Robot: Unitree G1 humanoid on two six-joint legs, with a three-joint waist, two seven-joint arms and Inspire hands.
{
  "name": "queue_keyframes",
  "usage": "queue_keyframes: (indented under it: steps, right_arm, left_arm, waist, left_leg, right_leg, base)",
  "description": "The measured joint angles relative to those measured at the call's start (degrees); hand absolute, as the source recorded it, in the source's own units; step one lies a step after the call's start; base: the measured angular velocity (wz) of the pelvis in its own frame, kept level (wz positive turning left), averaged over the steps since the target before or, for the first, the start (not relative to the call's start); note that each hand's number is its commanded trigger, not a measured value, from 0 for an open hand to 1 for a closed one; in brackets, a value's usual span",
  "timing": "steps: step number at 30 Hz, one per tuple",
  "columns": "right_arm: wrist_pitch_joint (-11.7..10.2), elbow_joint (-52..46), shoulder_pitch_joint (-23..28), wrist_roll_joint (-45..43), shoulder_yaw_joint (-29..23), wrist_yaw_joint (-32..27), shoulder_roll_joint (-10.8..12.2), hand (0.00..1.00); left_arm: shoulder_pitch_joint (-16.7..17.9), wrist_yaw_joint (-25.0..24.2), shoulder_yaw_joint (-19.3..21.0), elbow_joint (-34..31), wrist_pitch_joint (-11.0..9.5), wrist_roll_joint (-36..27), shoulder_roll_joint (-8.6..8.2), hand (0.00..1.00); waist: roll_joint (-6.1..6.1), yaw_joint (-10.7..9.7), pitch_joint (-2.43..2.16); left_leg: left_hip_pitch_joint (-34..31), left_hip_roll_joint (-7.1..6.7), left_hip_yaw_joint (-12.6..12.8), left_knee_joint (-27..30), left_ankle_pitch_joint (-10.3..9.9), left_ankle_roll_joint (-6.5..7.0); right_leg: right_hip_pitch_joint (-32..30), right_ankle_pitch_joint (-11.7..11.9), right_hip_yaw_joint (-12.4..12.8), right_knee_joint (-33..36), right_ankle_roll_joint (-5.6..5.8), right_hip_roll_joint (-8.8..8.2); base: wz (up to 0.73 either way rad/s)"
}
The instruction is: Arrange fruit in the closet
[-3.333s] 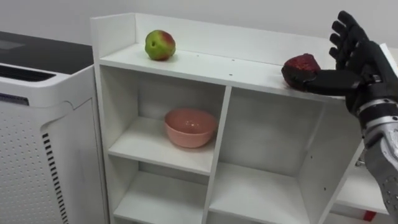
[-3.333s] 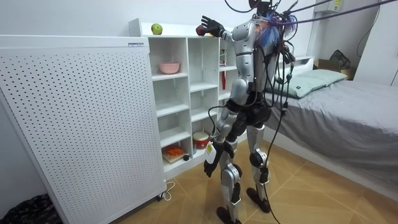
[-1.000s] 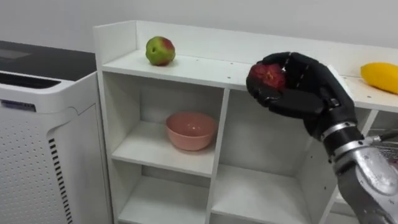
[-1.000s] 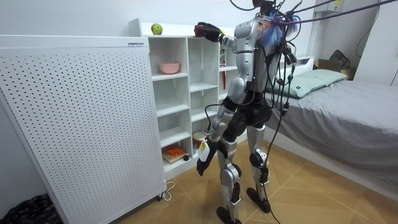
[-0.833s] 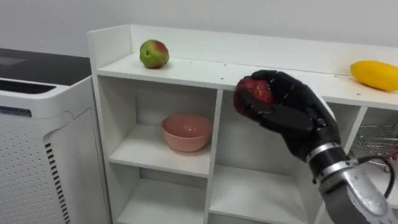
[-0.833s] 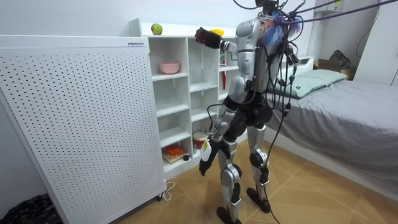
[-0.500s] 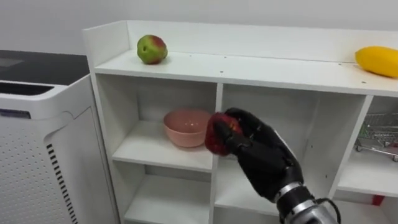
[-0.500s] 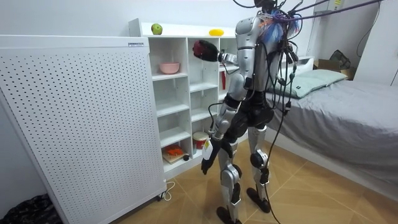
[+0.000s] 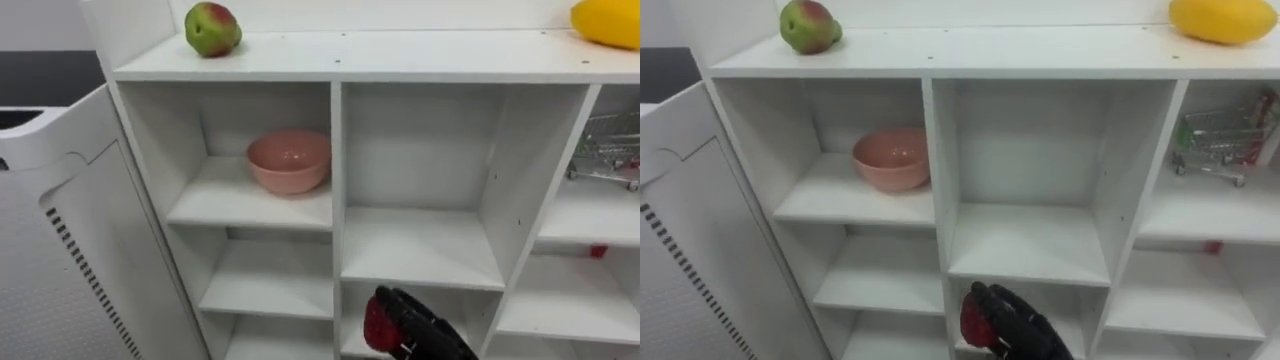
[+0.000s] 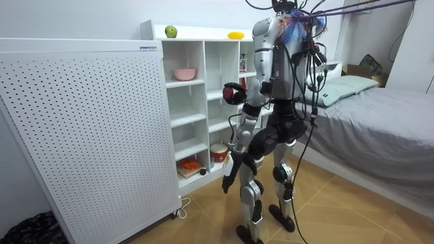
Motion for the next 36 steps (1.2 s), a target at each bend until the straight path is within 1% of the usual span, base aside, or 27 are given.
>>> queue_keyframes:
  steps: [2, 4, 6, 8, 9, 11, 12, 14, 16, 18, 20, 24, 26, 28, 30, 32, 33, 34, 36]
  right_arm:
    - [-0.15, 1.10, -0.01, 1.51, -0.19, -0.06, 0.33, 1.00]
    - [-0.43, 1.44, -0.09, 3.51, -0.54, -0.10, 0.68, 1.00]
    - [-0.50, 2.15, -0.07, 5.74, -0.65, -1.07, 0.77, 1.00]
    - [-0.50, 2.74, -0.07, 8.11, -0.75, -2.67, 0.91, 1.00]
    - [-0.50, 2.71, -0.10, 8.66, -0.98, -2.83, 0.92, 1.00]
    - [-0.90, 2.70, -0.25, 11.00, -1.78, -3.84, 0.75, 1.00]
    - [-0.91, 2.70, -0.25, 11.39, -1.81, -4.20, 0.70, 1.00]
    - [-0.91, 2.63, -0.39, 12.20, -2.30, -5.23, 0.48, 1.00]
    - [-0.96, 2.60, -0.71, 12.23, -3.21, -5.83, 0.10, 1.00]
    - [-1.43, 2.60, -1.86, 12.56, -4.04, -6.50, -0.25, 1.00]
    - [-1.61, 2.67, -4.55, 13.24, -4.39, -6.75, -0.75, 1.00]
    - [-1.89, 2.78, -7.95, 17.68, -5.29, -6.76, -2.30, 1.00]
    - [-1.99, 3.34, -10.30, 21.28, -7.52, -7.33, -2.98, 1.00]
    - [-2.03, 3.44, -11.33, 22.38, -8.99, -8.07, -3.22, 1.00]
    - [-2.02, 3.44, -12.04, 24.07, -9.07, -8.69, -4.24, 1.00]
    - [-2.11, 3.44, -14.00, 25.92, -9.07, -9.14, -5.08, 1.00]
    - [-2.19, 3.44, -14.38, 25.97, -9.07, -9.23, -5.26, 1.00]
    - [-2.55, 3.47, -15.08, 26.08, -9.20, -9.52, -5.47, 1.00]
    - [-2.59, 3.91, -16.50, 26.06, -9.82, -10.20, -5.48, 1.00]
  left_arm:
    - [0.17, 1.05, -0.04, 0.62, -0.52, -2.54, -0.49, 0.00]
    - [-0.11, 1.62, -0.60, 0.95, -1.01, -5.48, -0.51, 0.00]
    - [-0.09, 2.54, -1.21, 0.92, -1.08, -8.52, -0.51, 0.00]
    - [0.31, 3.42, -2.07, 0.22, -1.00, -11.07, -0.40, 0.00]
    - [0.54, 3.68, -2.12, -0.35, -1.01, -11.41, -0.39, 0.00]
    - [0.59, 4.46, -2.73, -1.78, -1.22, -13.17, -0.34, 0.00]
    - [0.65, 4.77, -2.72, -2.14, -1.32, -13.84, -0.33, 0.00]
    - [0.76, 5.30, -2.70, -2.45, -2.21, -17.48, 0.02, 0.00]
    - [0.76, 6.14, -2.69, -2.47, -2.75, -18.90, 0.34, 0.00]
    - [0.77, 6.55, -2.76, -2.66, -3.25, -20.01, 0.80, 0.00]
    - [0.81, 7.31, -2.87, -2.70, -3.42, -20.20, 1.42, 0.00]
    - [0.91, 7.80, -3.80, -4.22, -3.38, -21.52, 2.32, 0.00]
    - [0.62, 8.95, -4.11, -5.80, -3.59, -22.16, 2.43, 0.00]
    - [0.57, 9.76, -4.33, -6.56, -4.06, -23.26, 2.44, 0.00]
    - [0.55, 10.07, -4.70, -6.97, -4.44, -24.81, 2.58, 0.00]
    - [0.53, 10.17, -5.17, -7.06, -4.73, -26.99, 3.01, 0.00]
    - [0.53, 10.19, -5.20, -7.06, -4.75, -27.51, 3.09, 0.00]
    - [0.53, 10.22, -5.22, -7.04, -4.75, -28.23, 3.25, 0.00]
    - [0.46, 10.54, -5.26, -7.05, -4.77, -28.92, 3.43, 0.00]
  waist:
    - [0.03, 0.18, 0.10]
    - [0.00, 0.11, 0.21]
    - [-0.04, 0.20, 0.38]
    - [-0.10, 0.20, 0.51]
    - [-0.11, 0.19, 0.52]
    - [-0.24, 0.66, 0.53]
    - [-0.35, 0.68, 0.53]
    - [-0.64, 0.87, 0.50]
    - [-0.87, 1.11, 0.48]
    - [-1.15, 1.19, 0.51]
    - [-1.65, 1.30, 0.79]
    - [-2.12, 1.42, 0.79]
    - [-2.23, 1.45, 0.82]
    - [-2.28, 1.34, 0.85]
    - [-2.27, 1.35, 0.85]
    - [-2.26, 1.41, 0.86]
    - [-2.24, 1.44, 0.87]
    - [-2.23, 1.50, 0.88]
    - [-2.19, 1.69, 0.91]
  left_leg:
    - [-1.63, 0.01, 0.33, 1.30, -0.09, 0.10]
    - [-3.74, 0.04, 0.61, 2.78, -0.19, 0.21]
    - [-5.53, 0.01, 1.06, 4.56, -0.54, 0.33]
    - [-8.28, -0.01, 1.32, 7.23, -1.40, 0.35]
    - [-9.27, 0.05, 1.33, 8.02, -1.60, 0.33]
    - [-13.63, 0.15, 1.36, 10.52, -1.83, 0.28]
    - [-14.52, 0.14, 1.37, 10.88, -1.83, 0.28]
    - [-18.29, 0.07, 1.38, 13.06, -1.83, 0.29]
    - [-21.09, -0.06, 1.38, 14.66, -1.90, 0.37]
    - [-23.89, -0.29, 1.45, 15.84, -1.89, 0.38]
    - [-27.56, -0.07, 1.78, 17.49, -1.88, 0.36]
    - [-32.74, -0.04, 1.73, 19.82, -1.88, 0.36]
    - [-36.12, -0.04, 1.61, 21.39, -1.87, 0.39]
    - [-37.61, -0.06, 1.61, 22.17, -1.88, 0.46]
    - [-38.65, -0.04, 1.65, 22.61, -1.87, 0.65]
    - [-40.50, 0.00, 1.71, 23.47, -1.91, 0.79]
    - [-40.88, -0.01, 1.71, 23.60, -1.92, 0.82]
    - [-41.53, -0.12, 1.84, 23.94, -1.99, 0.97]
    - [-42.56, -0.16, 1.95, 24.53, -2.11, 1.16]
  right_leg:
    - [-2.04, -0.36, 0.65, 1.81, -0.12, -0.09]
    - [-4.57, -0.85, 0.99, 4.05, -0.23, -0.37]
    - [-6.87, -1.63, 1.64, 6.61, -0.27, -0.68]
    - [-9.92, -3.27, 2.87, 9.54, -0.28, -0.73]
    - [-11.01, -3.45, 3.04, 10.36, -0.33, -0.72]
    - [-15.62, -3.69, 3.48, 13.15, -0.54, -0.78]
    - [-16.63, -3.68, 3.62, 13.66, -0.55, -0.81]
    - [-20.63, -3.90, 3.91, 16.25, -0.79, -1.05]
    - [-23.60, -4.30, 3.92, 18.27, -0.93, -1.40]
    - [-26.68, -4.49, 4.04, 20.19, -1.05, -1.83]
    - [-30.70, -4.58, 4.56, 22.20, -1.26, -1.77]
    - [-35.92, -4.68, 4.72, 24.64, -1.46, -1.90]
    - [-38.97, -4.77, 4.42, 26.10, -1.60, -2.23]
    - [-40.20, -4.88, 3.96, 26.82, -1.75, -2.69]
    - [-40.95, -5.02, 3.81, 27.25, -1.61, -2.87]
    - [-42.53, -5.16, 3.59, 27.83, -1.60, -3.06]
    - [-42.83, -5.18, 3.45, 27.99, -1.61, -3.20]
    - [-43.41, -5.43, 3.06, 28.58, -1.71, -3.68]
    - [-44.35, -5.93, 3.06, 29.32, -1.55, -3.84]
  base:
    - [-0.07]
    - [-0.05]
    - [-0.07]
    - [-0.10]
    - [-0.10]
    - [-0.07]
    - [-0.06]
    - [-0.02]
    - [0.05]
    - [0.03]
    - [-0.06]
    - [0.00]
    - [0.08]
    - [0.10]
    - [0.11]
    - [0.06]
    - [0.09]
    - [0.12]
    - [0.12]
